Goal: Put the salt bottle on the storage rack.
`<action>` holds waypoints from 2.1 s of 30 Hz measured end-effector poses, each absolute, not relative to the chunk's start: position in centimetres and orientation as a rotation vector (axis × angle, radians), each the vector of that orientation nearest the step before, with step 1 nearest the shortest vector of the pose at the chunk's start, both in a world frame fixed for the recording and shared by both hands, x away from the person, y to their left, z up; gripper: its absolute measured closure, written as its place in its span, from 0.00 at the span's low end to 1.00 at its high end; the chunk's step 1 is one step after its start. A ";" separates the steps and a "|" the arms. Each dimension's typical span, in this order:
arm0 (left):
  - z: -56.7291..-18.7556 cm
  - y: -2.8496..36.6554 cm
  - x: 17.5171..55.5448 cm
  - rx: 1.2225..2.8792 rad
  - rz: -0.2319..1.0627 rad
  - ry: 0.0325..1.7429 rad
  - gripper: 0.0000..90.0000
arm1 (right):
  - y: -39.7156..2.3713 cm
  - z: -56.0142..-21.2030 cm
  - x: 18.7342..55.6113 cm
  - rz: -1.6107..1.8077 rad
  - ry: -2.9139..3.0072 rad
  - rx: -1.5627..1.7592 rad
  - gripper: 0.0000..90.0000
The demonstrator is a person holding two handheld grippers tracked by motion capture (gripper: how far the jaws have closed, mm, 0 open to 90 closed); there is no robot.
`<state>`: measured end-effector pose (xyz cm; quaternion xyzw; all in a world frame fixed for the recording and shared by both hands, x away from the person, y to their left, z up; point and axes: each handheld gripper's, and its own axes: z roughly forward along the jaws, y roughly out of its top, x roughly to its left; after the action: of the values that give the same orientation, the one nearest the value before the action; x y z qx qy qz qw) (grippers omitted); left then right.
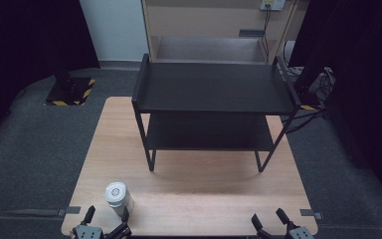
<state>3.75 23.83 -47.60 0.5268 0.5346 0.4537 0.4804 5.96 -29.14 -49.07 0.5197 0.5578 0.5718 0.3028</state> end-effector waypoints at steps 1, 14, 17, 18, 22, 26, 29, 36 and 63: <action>-47.6 23.8 3.7 1.282 1.108 1.304 0.02 | -29.2 -49.1 5.9 1.516 1.480 1.379 0.07; -48.5 23.2 4.6 1.307 1.108 1.318 0.02 | -29.3 -49.4 5.7 1.515 1.491 1.388 0.07; -48.6 23.3 5.3 1.319 1.103 1.318 0.02 | -29.3 -49.6 5.9 1.513 1.496 1.397 0.07; -48.7 23.3 5.5 1.322 1.106 1.315 0.02 | -29.2 -49.7 5.9 1.510 1.497 1.400 0.07; -49.0 23.5 6.7 1.330 1.100 1.311 0.03 | -29.3 -49.9 6.1 1.505 1.499 1.414 0.07; -49.5 23.7 7.6 1.312 1.104 1.313 0.04 | -29.3 -50.0 6.2 1.496 1.501 1.423 0.07; -50.1 23.5 7.8 1.291 1.120 1.307 0.05 | -29.4 -50.1 6.3 1.489 1.505 1.431 0.07; -50.6 23.3 8.3 1.282 1.137 1.287 0.07 | -29.5 -50.2 6.5 1.480 1.505 1.444 0.07; -47.2 23.3 7.5 1.336 1.056 1.231 0.33 | -29.5 -49.7 6.5 1.486 1.504 1.421 0.07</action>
<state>7.46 23.31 -47.16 0.5517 0.5084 0.4362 0.4969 6.52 -29.50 -49.74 0.5333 0.5647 0.5576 0.2929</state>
